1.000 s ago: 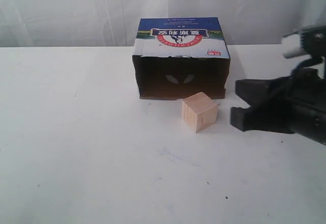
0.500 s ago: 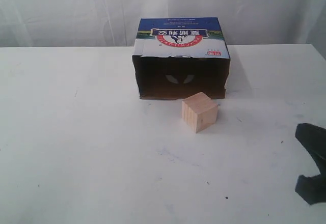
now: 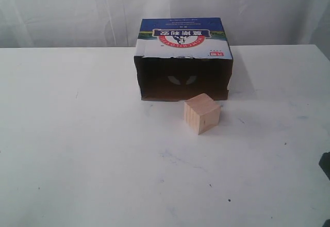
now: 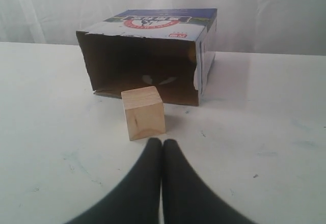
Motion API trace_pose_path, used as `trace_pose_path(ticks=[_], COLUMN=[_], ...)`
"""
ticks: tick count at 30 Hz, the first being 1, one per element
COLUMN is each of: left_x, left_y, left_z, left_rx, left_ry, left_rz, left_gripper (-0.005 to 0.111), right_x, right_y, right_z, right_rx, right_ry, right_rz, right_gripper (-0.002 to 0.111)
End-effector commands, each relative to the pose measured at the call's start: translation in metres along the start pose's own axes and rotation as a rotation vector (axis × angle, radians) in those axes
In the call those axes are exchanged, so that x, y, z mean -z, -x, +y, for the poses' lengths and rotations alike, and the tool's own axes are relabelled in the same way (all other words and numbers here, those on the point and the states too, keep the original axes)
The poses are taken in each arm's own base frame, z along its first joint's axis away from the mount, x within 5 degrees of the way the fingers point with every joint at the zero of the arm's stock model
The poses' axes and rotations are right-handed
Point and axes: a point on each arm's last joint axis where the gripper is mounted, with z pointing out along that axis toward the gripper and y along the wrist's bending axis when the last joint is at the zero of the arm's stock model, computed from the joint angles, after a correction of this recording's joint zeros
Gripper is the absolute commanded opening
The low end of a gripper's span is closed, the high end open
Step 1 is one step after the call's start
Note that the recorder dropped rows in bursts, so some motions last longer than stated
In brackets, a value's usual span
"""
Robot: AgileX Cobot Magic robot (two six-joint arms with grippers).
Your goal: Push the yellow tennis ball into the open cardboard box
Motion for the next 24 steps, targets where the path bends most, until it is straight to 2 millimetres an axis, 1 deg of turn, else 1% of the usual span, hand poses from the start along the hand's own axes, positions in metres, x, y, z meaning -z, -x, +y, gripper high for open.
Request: trace_pose_path(ticks=[1, 9, 24], left_x=[-0.0003, -0.0003, -0.0003], left_y=[-0.0027, -0.0027, -0.0025], left_z=[-0.0003, -0.0003, -0.0003], left_rx=[-0.006, -0.006, -0.006], left_ry=[-0.004, -0.004, -0.004], left_rz=[0.016, 0.016, 0.014], left_gripper=[0.000, 0.000, 0.000], right_x=[0.0044, 0.0102, 0.0112], right_y=[-0.0031, -0.0060, -0.0051], right_z=[-0.0021, -0.0041, -0.0045], right_rx=[0.001, -0.002, -0.004], right_ry=[-0.020, -0.037, -0.044], right_rz=[-0.003, -0.005, -0.021], right_gripper=[0.000, 0.000, 0.000])
